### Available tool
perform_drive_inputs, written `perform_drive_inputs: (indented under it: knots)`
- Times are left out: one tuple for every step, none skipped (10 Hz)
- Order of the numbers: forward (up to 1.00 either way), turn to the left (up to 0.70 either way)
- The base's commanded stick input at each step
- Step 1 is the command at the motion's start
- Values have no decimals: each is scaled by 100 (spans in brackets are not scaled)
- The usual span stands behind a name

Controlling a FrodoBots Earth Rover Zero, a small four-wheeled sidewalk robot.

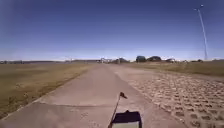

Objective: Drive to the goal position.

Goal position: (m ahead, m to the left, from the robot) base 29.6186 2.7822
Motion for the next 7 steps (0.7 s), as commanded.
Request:
perform_drive_inputs:
  knots:
    - [100,0]
    - [100,0]
    - [100,0]
    - [100,0]
    - [100,0]
    - [100,0]
    - [100,0]
